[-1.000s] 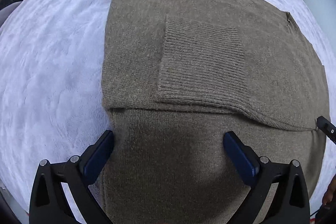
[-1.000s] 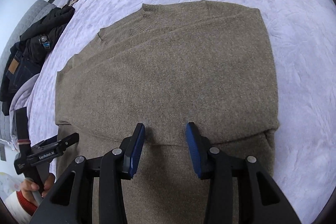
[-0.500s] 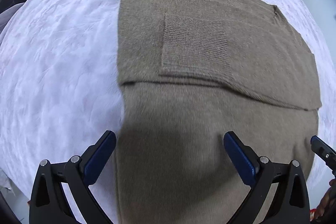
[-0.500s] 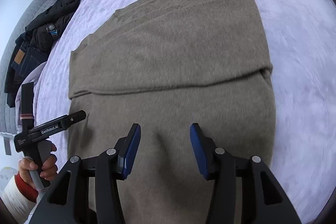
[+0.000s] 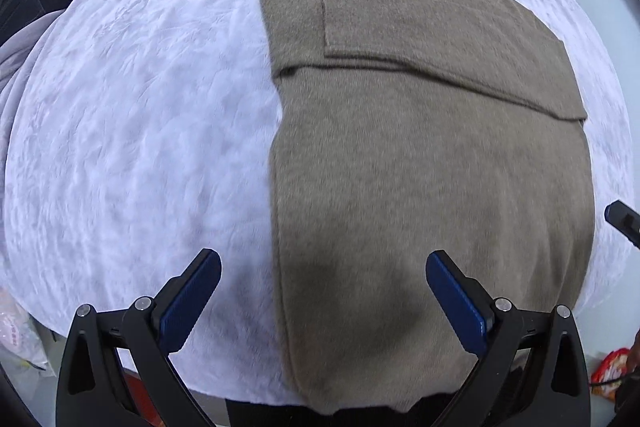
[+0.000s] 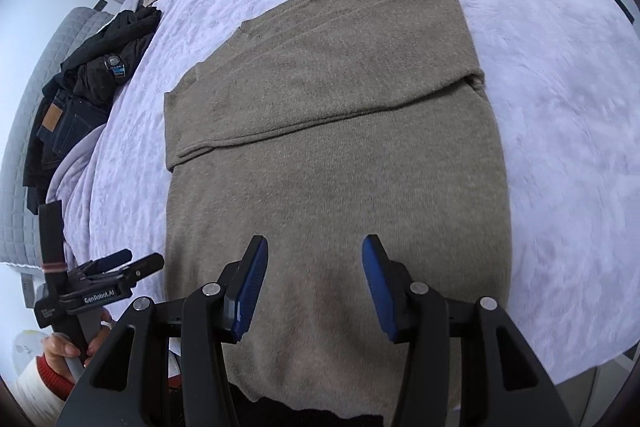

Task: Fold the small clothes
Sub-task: 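Move both tools to the sweater hem and grasp its two corners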

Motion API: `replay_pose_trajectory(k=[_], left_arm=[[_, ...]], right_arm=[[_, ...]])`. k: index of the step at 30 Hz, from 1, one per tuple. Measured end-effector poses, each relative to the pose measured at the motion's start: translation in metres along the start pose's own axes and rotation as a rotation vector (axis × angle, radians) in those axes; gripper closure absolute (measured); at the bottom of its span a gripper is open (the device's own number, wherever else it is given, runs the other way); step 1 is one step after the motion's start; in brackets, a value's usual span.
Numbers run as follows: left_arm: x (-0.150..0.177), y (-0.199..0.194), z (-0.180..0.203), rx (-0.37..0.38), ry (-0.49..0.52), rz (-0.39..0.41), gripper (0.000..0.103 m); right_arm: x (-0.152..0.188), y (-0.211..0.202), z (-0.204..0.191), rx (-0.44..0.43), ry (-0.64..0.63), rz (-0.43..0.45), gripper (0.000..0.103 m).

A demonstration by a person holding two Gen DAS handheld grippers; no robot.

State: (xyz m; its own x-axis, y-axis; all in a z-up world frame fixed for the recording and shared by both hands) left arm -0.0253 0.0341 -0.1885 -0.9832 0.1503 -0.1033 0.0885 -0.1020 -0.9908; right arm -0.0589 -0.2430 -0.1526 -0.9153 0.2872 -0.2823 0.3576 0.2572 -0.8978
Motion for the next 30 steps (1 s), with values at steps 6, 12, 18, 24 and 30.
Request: replay_pose_trajectory(k=[6, 12, 18, 24, 30], left_arm=[[0.030, -0.007, -0.011, 0.015, 0.071, -0.022, 0.000], [0.069, -0.003, -0.015, 0.022, 0.146, -0.071, 0.000], [0.120, -0.002, -0.010, 0.144, 0.142, -0.115, 0.000], [0.143, 0.017, -0.002, 0.213, 0.111, -0.159, 0.000], [0.152, 0.037, -0.007, 0.287, 0.017, -0.165, 0.000]], right_arm=[[0.024, -0.025, -0.002, 0.025, 0.026, 0.032, 0.050], [0.057, -0.032, 0.013, 0.020, 0.099, 0.005, 0.049], [0.093, -0.013, 0.048, -0.045, 0.189, -0.073, 0.049], [0.133, 0.003, 0.092, -0.054, 0.232, -0.145, 0.049], [0.164, 0.017, 0.114, -0.146, 0.189, -0.186, 0.049]])
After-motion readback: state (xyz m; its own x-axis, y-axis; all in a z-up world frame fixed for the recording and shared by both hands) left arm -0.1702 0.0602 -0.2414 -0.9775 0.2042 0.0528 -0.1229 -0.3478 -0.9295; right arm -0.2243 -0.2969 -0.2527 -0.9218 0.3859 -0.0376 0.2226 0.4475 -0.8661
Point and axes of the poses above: each gripper's, at about its wrist camera, not at the fingertips, and y roughly the way its jaws point, z to its right, x to its underside, the point moved 9 cm from there along y, roughly the way its jaws point, and after that the axes turned 4 degrees about -y, right-handed, at the moved point
